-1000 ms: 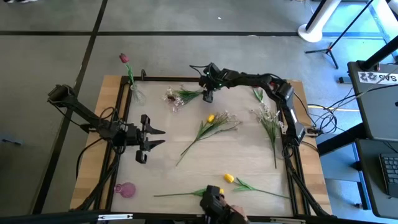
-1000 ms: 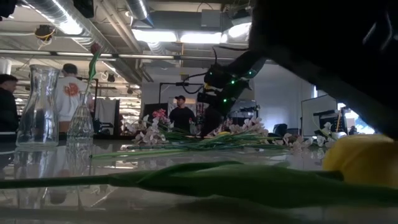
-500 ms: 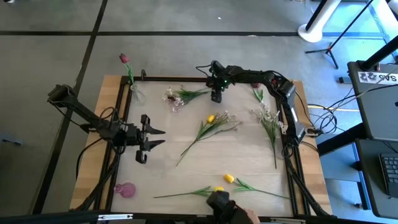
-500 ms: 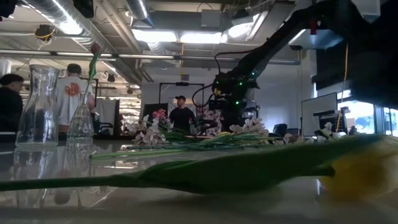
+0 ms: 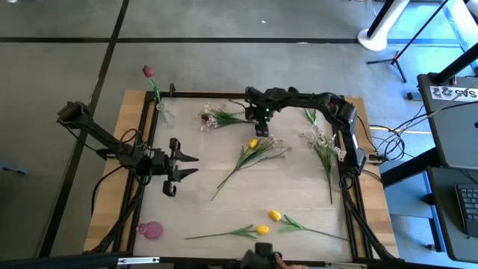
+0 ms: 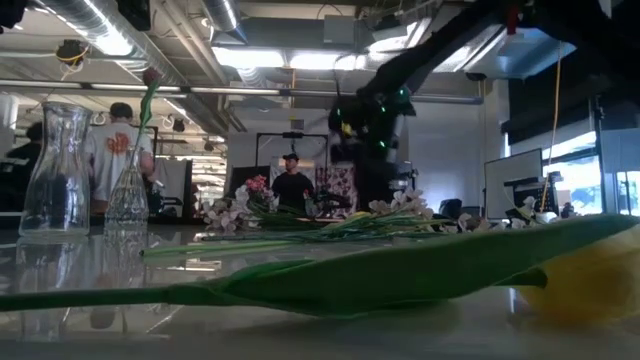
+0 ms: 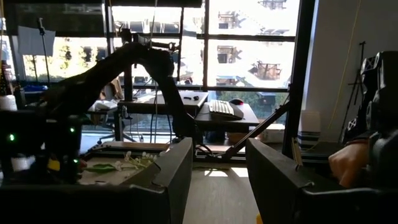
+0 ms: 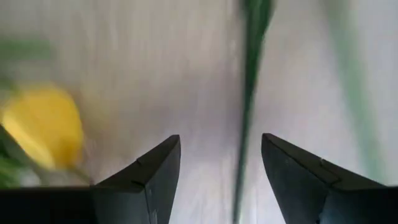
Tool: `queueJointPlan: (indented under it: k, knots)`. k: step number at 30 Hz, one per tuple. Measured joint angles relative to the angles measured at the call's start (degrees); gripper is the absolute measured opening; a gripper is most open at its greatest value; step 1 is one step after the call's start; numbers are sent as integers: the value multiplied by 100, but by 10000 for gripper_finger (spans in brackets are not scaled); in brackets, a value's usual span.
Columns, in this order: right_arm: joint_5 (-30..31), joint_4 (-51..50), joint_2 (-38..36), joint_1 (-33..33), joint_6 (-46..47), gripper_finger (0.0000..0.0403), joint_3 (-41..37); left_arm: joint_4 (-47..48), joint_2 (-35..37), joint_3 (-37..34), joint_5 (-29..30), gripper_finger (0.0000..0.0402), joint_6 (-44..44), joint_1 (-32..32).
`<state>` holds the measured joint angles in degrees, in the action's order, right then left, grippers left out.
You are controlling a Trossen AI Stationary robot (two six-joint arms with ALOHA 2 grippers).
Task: Sort flowers into vase by color
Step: Put the left red flower into the top transparent vase
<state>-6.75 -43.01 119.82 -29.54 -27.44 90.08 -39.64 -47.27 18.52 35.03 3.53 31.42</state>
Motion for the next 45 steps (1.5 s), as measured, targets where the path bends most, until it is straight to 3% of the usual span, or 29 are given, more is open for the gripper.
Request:
queueJointPlan:
  k: [3,6,10,14,16,20,25,27,30,34,40,45]
  knots:
    - [565,568,5,-201,5,223,10,2,0,0,-2,146,0,0]
    - [694,1071,119,-443,9,223,2,9,0,0,-2,146,-9,0]
    - [442,1367,358,-731,-17,223,13,20,1,0,-2,146,-11,0]
    - [-388,1112,604,-963,-69,219,38,21,2,0,-2,146,-11,0]
    - [-295,1000,676,-968,-71,206,52,20,2,0,0,146,-7,0]
    - [39,917,681,-890,-116,148,46,17,2,0,-2,146,-2,-2]
    - [252,825,668,-733,-283,30,35,17,0,0,-2,146,0,0]
    - [412,763,672,-644,-372,11,35,17,0,0,-2,146,0,-2]
    - [1014,465,566,-417,-412,22,44,17,2,0,0,146,1,-2]
    - [1849,-707,184,-65,-399,8,-38,17,2,0,0,146,0,0]
    - [3335,-1870,-762,525,93,10,2,16,1,0,0,146,2,-1]
    - [3880,-2070,-1606,1020,481,4,2,2,2,0,0,146,21,-1]
